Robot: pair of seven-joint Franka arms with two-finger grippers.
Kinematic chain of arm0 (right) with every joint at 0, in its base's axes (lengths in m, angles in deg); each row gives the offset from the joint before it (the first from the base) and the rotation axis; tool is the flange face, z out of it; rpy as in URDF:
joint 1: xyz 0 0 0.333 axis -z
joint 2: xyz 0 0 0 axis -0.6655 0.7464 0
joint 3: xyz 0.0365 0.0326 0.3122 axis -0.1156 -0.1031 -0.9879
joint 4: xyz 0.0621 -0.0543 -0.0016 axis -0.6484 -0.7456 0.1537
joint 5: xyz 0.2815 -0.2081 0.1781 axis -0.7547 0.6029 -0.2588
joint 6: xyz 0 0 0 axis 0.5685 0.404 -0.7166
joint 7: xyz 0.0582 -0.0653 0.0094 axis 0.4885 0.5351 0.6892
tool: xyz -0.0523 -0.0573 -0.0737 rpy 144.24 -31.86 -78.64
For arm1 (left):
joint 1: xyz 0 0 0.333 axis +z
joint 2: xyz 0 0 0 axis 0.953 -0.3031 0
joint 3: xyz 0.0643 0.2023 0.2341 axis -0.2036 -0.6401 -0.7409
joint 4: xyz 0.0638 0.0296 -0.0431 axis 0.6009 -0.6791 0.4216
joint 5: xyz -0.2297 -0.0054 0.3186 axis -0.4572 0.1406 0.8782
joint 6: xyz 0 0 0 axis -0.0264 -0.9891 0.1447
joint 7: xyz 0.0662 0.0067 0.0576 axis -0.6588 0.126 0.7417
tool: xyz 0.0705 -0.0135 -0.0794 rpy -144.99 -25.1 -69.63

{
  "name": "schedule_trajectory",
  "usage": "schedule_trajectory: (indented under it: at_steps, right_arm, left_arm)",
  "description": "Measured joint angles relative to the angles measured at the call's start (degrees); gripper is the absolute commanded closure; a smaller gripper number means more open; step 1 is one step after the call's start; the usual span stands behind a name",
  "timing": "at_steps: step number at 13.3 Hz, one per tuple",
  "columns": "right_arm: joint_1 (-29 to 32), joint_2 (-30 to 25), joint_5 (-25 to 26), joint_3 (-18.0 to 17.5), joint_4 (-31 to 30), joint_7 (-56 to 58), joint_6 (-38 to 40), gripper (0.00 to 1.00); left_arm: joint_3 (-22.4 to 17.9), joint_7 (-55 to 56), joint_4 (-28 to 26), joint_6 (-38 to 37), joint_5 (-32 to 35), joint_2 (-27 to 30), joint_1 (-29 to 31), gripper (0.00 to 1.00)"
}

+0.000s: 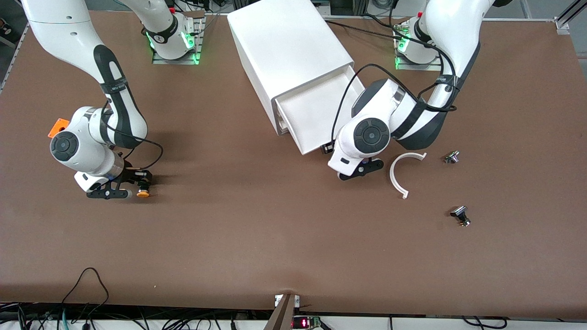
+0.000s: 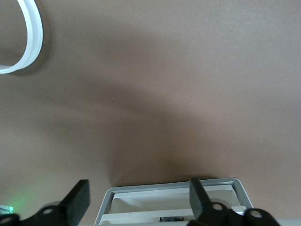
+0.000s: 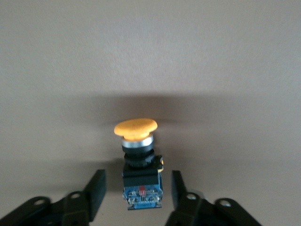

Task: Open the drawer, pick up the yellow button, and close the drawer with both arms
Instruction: 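Set the button on the table with the right gripper while the left gripper pushes, then push the drawer shut with the left gripper while the right gripper withdraws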

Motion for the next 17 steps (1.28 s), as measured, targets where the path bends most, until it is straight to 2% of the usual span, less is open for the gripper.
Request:
schedule_trajectory:
  at_steps: [4, 7, 11, 15, 17]
  right_arm:
    - [-0.29, -3.32, 0.00, -0.24, 3.03, 0.09, 2.81, 0.01]
    - [-0.66, -9.31, 0.03, -0.80, 4.13, 1.09, 7.91, 0.01]
    - [-2.06, -17.27, 0.28, -1.07, 4.22, 1.44, 17.09, 0.01]
    - [-2.09, -24.79, 5.97, -1.02, 5.14, -1.65, 27.90, 0.01]
    - [-2.75, -27.81, 7.65, -1.10, 5.17, -2.99, 30.23, 0.01]
  left_arm:
    - [0.80, 0.42, -4.13, 0.32, -0.56, 3.32, 0.05, 0.04]
    - [1.09, 0.71, -9.46, 2.30, -3.56, 7.03, 0.06, 0.04]
    - [3.70, 1.93, -13.07, 5.43, -3.97, 7.72, -0.05, 0.03]
    - [5.48, 3.71, -15.58, 9.36, -4.48, 7.94, 0.08, 0.04]
    - [7.66, 5.98, -15.99, 9.38, -4.48, 8.23, 0.05, 0.03]
